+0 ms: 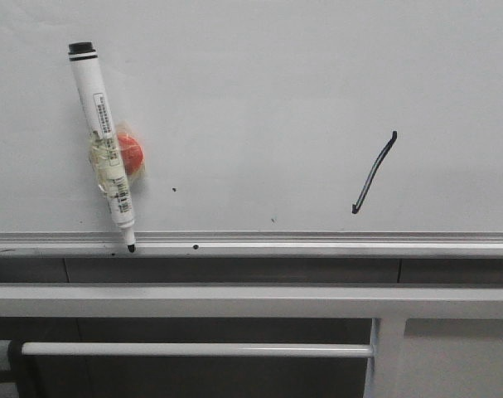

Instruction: Write number 1 on whiteboard

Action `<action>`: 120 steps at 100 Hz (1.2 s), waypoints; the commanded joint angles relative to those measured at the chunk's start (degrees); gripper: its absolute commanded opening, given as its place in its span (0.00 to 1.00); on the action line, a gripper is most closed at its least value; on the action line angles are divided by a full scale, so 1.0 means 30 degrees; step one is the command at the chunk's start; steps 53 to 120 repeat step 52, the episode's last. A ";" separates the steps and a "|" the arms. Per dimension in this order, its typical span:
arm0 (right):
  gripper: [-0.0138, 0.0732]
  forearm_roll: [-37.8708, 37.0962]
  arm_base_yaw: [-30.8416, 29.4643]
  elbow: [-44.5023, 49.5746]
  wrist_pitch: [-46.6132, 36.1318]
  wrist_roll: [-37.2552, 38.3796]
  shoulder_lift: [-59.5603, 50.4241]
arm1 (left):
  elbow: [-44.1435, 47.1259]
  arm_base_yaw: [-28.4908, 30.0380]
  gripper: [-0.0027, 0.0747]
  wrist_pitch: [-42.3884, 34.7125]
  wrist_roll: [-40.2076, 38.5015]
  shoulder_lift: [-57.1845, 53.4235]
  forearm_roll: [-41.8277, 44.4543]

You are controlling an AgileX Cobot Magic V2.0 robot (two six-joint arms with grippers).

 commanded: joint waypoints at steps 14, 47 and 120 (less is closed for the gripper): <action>0.09 -0.0269 -0.0024 0.0511 -0.0245 -0.0050 -0.0263 | 0.0122 0.0052 0.01 -0.1423 -0.0180 -0.0453 -0.0201; 0.09 -0.0269 -0.0024 0.0511 -0.0245 -0.0050 -0.0263 | 0.0122 0.0052 0.01 -0.1380 -0.0180 -0.0453 -0.0201; 0.09 -0.0269 -0.0024 0.0511 -0.0245 -0.0050 -0.0263 | 0.0122 0.0052 0.01 -0.1380 -0.0180 -0.0453 -0.0201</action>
